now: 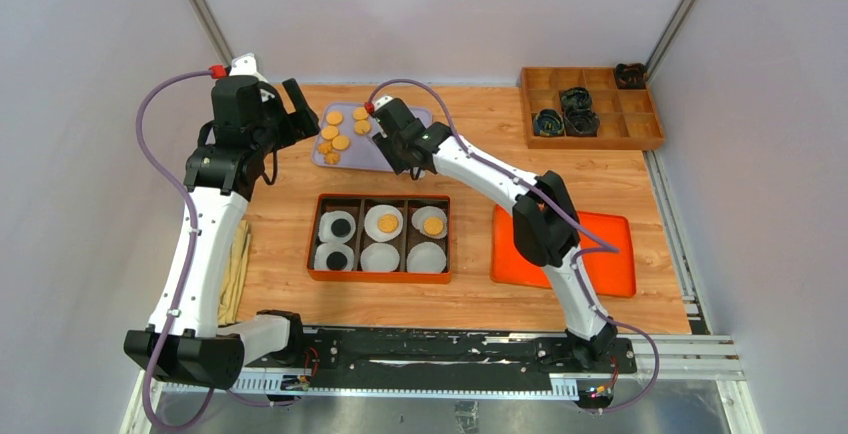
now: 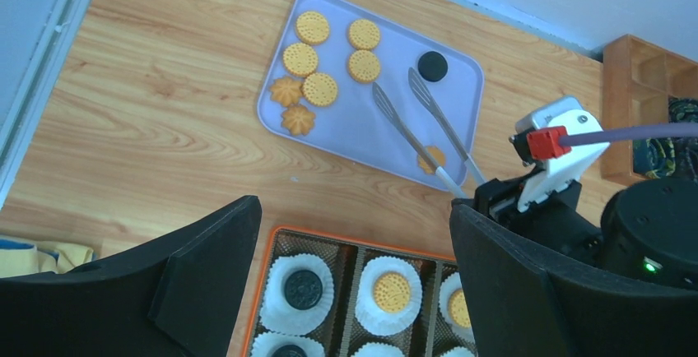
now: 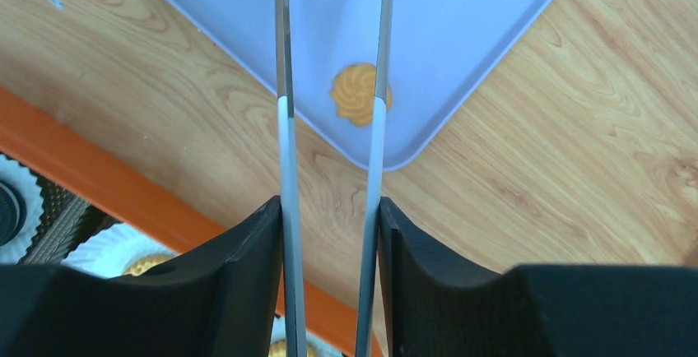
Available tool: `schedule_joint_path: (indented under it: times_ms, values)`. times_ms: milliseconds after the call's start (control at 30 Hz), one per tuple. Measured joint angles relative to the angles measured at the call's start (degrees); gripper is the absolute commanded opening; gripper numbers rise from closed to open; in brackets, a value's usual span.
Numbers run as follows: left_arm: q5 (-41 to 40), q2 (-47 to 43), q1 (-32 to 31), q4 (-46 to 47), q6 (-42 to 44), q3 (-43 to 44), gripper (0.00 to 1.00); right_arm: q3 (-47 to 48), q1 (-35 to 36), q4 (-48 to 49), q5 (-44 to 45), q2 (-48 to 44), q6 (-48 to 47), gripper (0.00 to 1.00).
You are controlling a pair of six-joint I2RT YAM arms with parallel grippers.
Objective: Pack the cookies
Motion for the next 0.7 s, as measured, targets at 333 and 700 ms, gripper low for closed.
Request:
schedule_joint_path:
  times_ms: [333, 700]
  values:
    - [-0.5, 0.0, 0.0, 0.0, 0.6, 0.0, 0.91, 6.2, -2.4, 0.0, -4.8, 7.4, 1.5, 0.46]
    - [-1.5, -0.1, 0.0, -0.1, 0.9, 0.0, 0.91, 12.1, -4.5, 0.2, -9.6, 12.3, 4.7, 0.2]
